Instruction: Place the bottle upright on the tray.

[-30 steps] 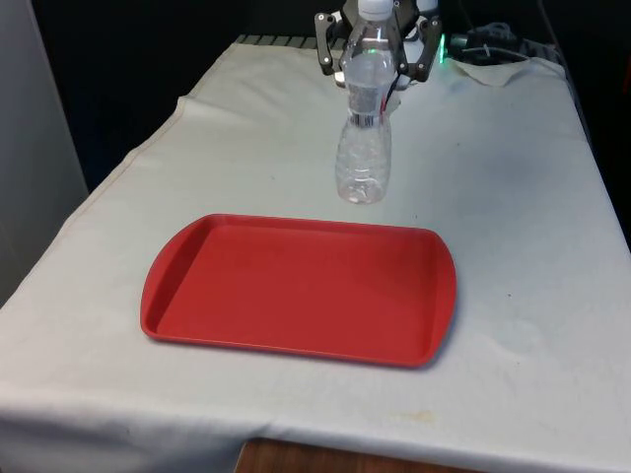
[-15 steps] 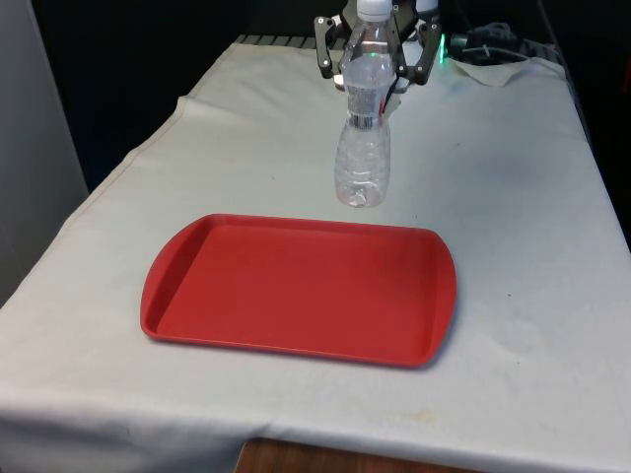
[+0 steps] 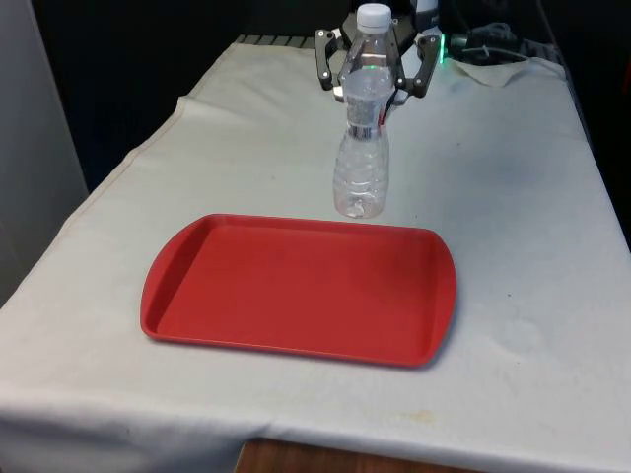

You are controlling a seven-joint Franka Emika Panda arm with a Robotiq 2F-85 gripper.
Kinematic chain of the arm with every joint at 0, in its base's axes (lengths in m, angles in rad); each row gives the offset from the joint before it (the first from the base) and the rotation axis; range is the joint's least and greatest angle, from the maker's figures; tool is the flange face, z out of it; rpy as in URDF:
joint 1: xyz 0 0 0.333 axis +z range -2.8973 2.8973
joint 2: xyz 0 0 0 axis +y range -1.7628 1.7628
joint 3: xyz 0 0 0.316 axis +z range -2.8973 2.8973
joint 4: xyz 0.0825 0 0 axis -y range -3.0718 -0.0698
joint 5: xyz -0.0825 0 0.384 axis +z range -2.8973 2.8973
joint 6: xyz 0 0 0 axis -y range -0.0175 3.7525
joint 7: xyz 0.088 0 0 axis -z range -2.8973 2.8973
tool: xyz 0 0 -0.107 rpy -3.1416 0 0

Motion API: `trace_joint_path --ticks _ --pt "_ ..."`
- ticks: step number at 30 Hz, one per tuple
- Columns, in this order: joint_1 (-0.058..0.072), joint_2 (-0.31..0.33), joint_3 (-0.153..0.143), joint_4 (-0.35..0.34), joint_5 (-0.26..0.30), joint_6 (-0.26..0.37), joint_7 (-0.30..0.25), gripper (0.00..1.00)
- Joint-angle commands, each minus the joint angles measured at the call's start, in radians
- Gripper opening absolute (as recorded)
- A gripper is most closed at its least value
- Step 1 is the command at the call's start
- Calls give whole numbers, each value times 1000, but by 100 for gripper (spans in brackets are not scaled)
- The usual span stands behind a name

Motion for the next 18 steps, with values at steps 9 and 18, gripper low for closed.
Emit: trace_joint_path --ticks 9,18 --pt "-4 18 3 -10 -2 75 14 35" --pt "-1 20 -1 -8 -1 72 10 35"
